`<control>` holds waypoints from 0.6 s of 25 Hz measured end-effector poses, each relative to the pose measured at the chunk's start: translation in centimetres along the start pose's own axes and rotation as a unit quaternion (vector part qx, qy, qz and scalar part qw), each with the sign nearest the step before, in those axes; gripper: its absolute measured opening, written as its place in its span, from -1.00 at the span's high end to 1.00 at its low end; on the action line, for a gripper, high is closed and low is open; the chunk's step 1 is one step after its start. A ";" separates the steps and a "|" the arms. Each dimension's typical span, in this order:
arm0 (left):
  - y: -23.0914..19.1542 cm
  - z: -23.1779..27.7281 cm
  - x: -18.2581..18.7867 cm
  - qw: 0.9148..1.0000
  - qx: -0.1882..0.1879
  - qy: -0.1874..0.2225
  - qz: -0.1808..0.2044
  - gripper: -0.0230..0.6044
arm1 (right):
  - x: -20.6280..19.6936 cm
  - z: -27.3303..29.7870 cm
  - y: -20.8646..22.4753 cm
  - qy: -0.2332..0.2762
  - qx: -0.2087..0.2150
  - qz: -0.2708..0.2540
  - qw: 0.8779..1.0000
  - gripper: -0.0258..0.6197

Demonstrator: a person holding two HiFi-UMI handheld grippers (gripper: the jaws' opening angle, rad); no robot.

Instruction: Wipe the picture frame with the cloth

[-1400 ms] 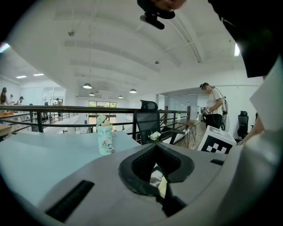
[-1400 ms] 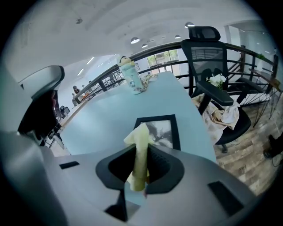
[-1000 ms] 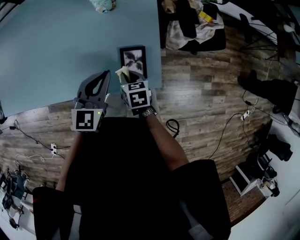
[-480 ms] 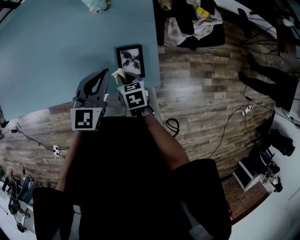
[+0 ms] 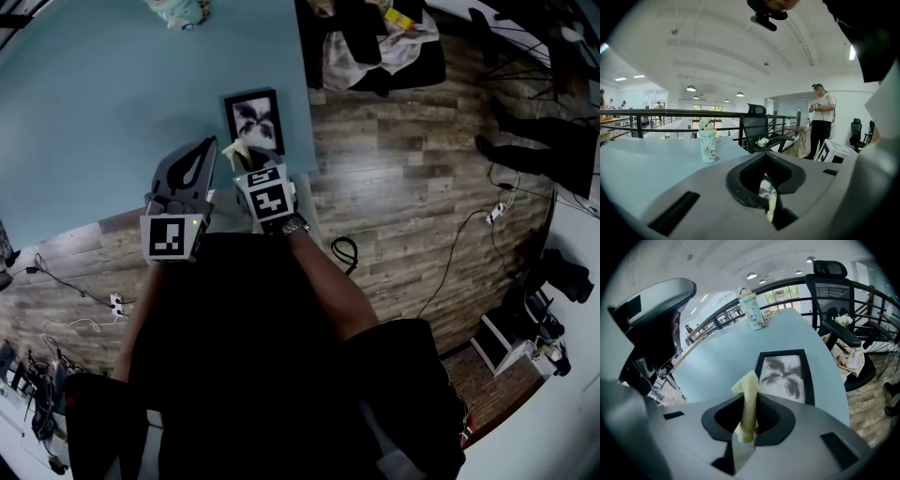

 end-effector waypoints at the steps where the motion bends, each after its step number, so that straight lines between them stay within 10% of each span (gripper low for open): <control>1: 0.0 0.1 0.0 1.000 -0.001 -0.001 0.000 0.94 | 0.0 0.0 0.1 0.000 -0.001 0.002 1.000 0.74; 15: 0.9 1.7 0.0 0.999 -0.032 0.002 0.021 0.94 | -0.9 -1.3 3.1 0.016 -0.032 0.033 0.999 0.74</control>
Point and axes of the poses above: the fingertips, and each gripper's own axes: z forward along the fingers, y to its right, x out of its top, the point moved 4 cm from there along -z, backward along the fingers, and after that the axes turned 1 degree about -y, right-handed, at the moved point
